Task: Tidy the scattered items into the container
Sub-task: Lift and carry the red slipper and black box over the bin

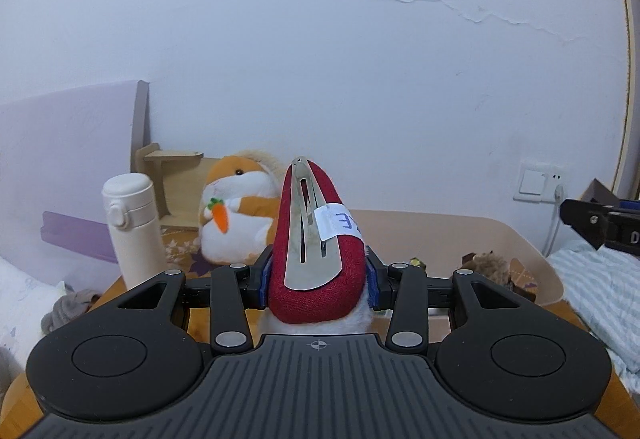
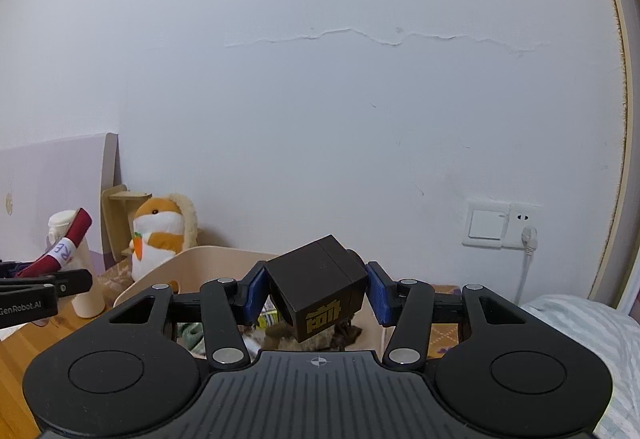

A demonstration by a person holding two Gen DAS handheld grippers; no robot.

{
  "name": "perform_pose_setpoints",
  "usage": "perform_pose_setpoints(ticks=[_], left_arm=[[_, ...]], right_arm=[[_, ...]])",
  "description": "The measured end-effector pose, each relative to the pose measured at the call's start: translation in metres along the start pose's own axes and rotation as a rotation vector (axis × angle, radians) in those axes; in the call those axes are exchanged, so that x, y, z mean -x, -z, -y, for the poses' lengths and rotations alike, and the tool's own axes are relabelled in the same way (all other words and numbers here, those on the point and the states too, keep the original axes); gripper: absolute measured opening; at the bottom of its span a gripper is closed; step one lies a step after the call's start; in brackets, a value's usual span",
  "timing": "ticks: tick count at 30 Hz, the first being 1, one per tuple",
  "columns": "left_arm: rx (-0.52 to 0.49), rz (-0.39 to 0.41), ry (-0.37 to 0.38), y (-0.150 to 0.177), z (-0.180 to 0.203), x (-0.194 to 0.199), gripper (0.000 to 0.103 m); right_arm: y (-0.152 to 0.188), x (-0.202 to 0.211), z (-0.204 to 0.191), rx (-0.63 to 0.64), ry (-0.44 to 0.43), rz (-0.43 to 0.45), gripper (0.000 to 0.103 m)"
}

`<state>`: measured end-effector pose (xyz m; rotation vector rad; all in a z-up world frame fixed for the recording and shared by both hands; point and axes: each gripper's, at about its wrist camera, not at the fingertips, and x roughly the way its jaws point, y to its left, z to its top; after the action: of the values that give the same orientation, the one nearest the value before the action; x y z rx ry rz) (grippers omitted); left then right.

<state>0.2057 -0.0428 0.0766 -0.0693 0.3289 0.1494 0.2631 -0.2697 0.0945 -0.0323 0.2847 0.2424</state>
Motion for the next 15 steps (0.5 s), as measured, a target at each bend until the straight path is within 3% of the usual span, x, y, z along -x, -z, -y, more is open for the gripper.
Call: perform_pose_setpoints(ticks=[10, 15], left_arm=[[0.038, 0.005, 0.024, -0.015, 0.005, -0.027, 0.043], [0.049, 0.009, 0.050, -0.021, 0.009, -0.042, 0.043]], right_arm=[[-0.004, -0.026, 0.009, -0.043, 0.017, 0.002, 0.048], [-0.006, -0.035, 0.006, -0.014, 0.073, 0.034, 0.048]])
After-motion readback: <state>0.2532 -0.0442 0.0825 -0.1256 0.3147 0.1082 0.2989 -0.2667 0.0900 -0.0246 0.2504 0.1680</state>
